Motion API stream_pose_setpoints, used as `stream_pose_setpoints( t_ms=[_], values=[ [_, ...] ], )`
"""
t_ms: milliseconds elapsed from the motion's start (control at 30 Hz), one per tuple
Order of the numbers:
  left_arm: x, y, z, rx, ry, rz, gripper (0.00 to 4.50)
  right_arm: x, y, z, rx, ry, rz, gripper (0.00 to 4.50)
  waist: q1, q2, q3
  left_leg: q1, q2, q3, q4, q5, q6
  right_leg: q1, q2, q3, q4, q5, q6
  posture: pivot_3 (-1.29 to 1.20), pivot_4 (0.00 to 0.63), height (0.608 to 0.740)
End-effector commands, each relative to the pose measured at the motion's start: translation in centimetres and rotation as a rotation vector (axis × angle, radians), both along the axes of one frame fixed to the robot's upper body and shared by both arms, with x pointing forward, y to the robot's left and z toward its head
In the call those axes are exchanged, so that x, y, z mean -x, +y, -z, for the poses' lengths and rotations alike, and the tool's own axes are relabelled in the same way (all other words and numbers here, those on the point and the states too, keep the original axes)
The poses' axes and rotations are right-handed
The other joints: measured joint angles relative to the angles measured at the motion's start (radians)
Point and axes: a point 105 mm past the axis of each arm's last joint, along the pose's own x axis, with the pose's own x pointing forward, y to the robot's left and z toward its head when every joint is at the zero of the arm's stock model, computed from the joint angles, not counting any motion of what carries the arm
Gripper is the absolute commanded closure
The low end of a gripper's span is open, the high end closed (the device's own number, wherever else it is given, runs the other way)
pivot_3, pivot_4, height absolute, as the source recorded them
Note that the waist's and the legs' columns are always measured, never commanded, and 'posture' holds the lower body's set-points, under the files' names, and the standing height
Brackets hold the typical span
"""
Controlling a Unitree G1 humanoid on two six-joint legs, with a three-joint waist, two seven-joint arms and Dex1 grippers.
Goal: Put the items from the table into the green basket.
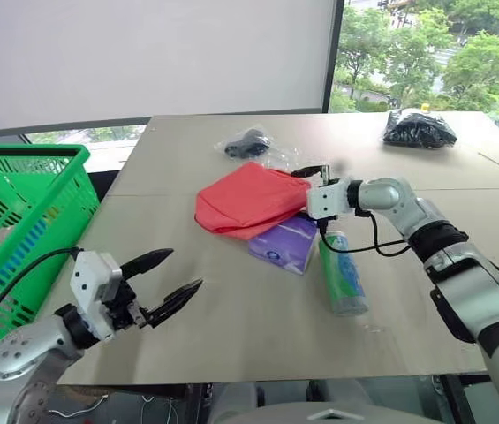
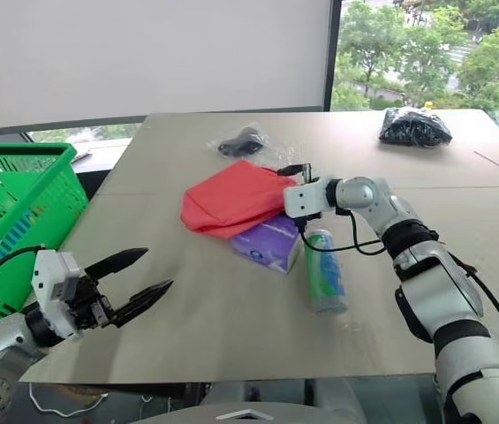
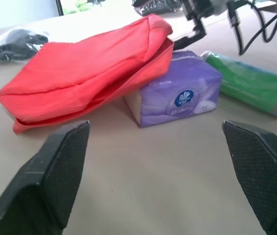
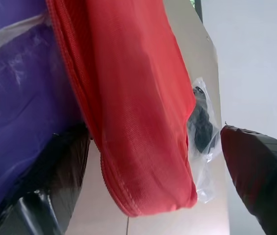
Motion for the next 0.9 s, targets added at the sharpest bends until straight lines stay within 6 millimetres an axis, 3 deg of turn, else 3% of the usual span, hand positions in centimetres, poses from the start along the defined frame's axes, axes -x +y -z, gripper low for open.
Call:
stream_pose_setpoints(
  t_ms=[33,200,233,333,467,567,700,800,900],
  values=[
    [0.3,-0.1,-1.7,-0.006,-0.054,-0.018,0.0,-0.4,0.5,-1.8,-0.023,-0.085,-0.032,1.88,0.007,0.0,0.0,0.0,0.0,0.0,0.0,0.0,0.0,0.0,0.0,0.0,0.0,0.0,0.0,0.15,0.0,0.74],
    [0.4,0.0,-1.4,-0.013,-0.057,-0.062,0.0,-0.4,0.7,-2.2,-0.048,-0.102,-0.05,4.29,0.021,0.0,0.0,0.001,0.0,0.0,0.0,0.0,0.0,0.0,0.0,0.0,0.001,0.0,-0.001,0.16,0.0,0.74],
    [0.3,0.0,-1.4,-0.01,-0.061,-0.064,0.0,-0.4,0.8,-2.4,-0.059,-0.107,-0.054,4.4,0.021,0.0,0.0,0.001,0.0,0.0,0.0,0.0,0.0,0.0,0.0,0.0,0.002,0.0,-0.001,0.16,0.0,0.74],
    [-0.5,-0.3,-1.7,-0.014,-0.079,-0.062,0.0,-0.8,0.5,-3.7,-0.13,-0.135,-0.023,4.4,0.024,0.0,0.0,0.001,0.0,-0.001,0.0,0.0,0.0,0.0,0.0,0.0,0.002,0.0,-0.001,0.13,0.0,0.74],
    [-2.7,-1.1,-2.9,-0.027,-0.129,-0.063,0.0,-2.2,-2.3,-7.6,-0.236,-0.24,0.082,4.4,0.027,0.001,0.0,0.0,-0.001,-0.001,0.0,0.0,0.0,0.0,0.0,0.0,0.002,0.0,-0.001,0.08,0.0,0.74],
    [-4.9,-2.7,-4.6,0.016,-0.174,-0.026,0.0,-3.1,-6.6,-10.9,-0.311,-0.336,0.222,4.4,0.031,0.001,0.001,-0.001,-0.003,-0.003,0.001,0.0,0.0,0.0,-0.003,-0.002,0.001,0.001,0.0,0.02,0.0,0.74],
    [-6.8,-4.9,-6.1,0.06,-0.203,0.031,0.0,-2.8,-12.4,-13.3,-0.333,-0.431,0.372,4.4,0.014,0.001,0.0,-0.004,-0.004,-0.003,0.001,0.0,0.0,-0.001,-0.004,-0.002,-0.001,0.001,0.0,-0.02,0.0,0.74],
    [-7.4,-6.3,-6.7,0.077,-0.209,0.088,0.0,-1.9,-16.2,-14.0,-0.313,-0.479,0.475,4.4,-0.009,0.0,0.0,-0.012,-0.004,-0.003,0.001,0.002,-0.003,-0.007,-0.004,-0.003,-0.001,0.001,0.0,-0.07,0.0,0.74],
    [-7.6,-7.6,-7.0,0.09,-0.204,0.152,0.0,-0.9,-21.4,-13.7,-0.243,-0.525,0.649,4.4,-0.033,0.001,0.0,-0.014,-0.003,-0.001,0.001,0.001,-0.002,-0.009,-0.004,-0.001,-0.001,0.001,0.0,-0.09,0.0,0.74]
  ],
)
